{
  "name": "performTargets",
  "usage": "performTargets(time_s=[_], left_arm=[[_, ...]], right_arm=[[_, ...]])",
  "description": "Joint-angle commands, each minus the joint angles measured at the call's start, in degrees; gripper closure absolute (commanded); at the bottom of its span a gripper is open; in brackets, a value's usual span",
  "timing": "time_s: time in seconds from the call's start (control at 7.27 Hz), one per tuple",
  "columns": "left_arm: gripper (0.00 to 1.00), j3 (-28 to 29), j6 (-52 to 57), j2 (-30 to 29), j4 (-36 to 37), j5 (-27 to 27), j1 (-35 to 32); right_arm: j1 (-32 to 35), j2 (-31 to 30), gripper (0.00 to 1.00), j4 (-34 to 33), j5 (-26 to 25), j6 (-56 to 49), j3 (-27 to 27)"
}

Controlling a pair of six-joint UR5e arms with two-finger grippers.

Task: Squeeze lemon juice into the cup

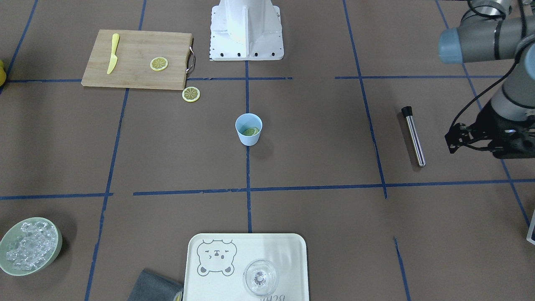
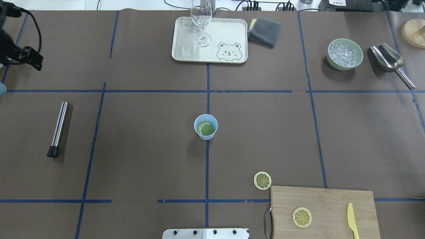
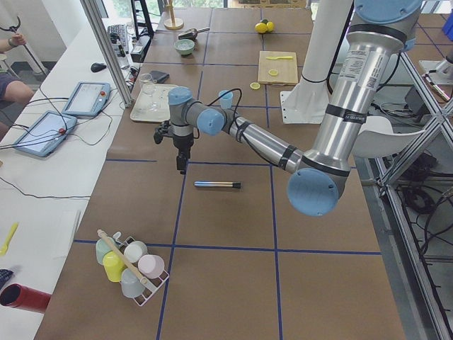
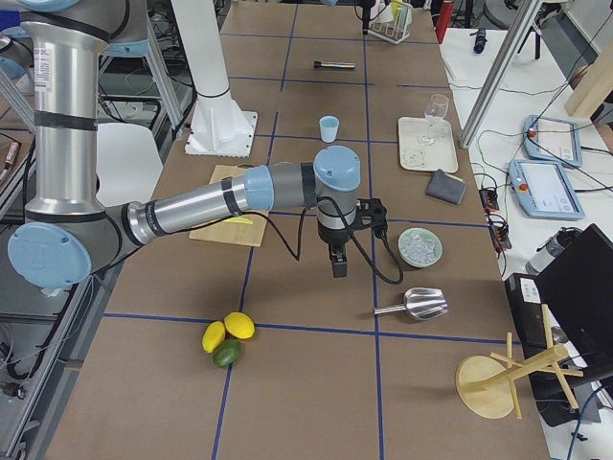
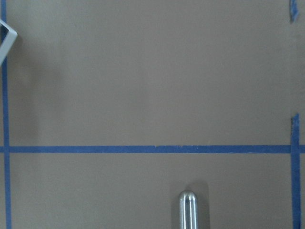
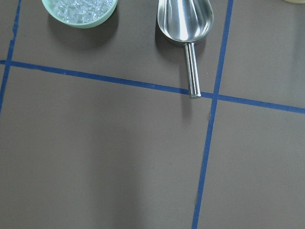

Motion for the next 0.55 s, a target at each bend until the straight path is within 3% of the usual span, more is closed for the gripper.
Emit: performTargets(time_s=[0.0, 0.14, 0.28, 0.41], left_arm=[[0.0, 0.4, 20.1, 4.6, -0.1, -2.7, -12.9], [0.0, 2.6, 27.1, 8.4, -0.5, -5.2, -17.7], [0.0, 5.6, 31.1, 11.3, -1.0, -11.0, -21.9], [0.0, 6.0, 34.5, 13.3, -1.1, -11.7, -24.4]], right_arm=[[0.0, -0.3, 0.0, 0.0, 0.3, 0.0, -0.9], [0.0, -0.2, 0.0, 0.0, 0.4, 0.1, -1.2], [0.0, -0.3, 0.0, -0.1, 0.5, 0.4, -1.1], [0.1, -0.9, 0.0, 0.0, 0.6, 0.4, -0.9]])
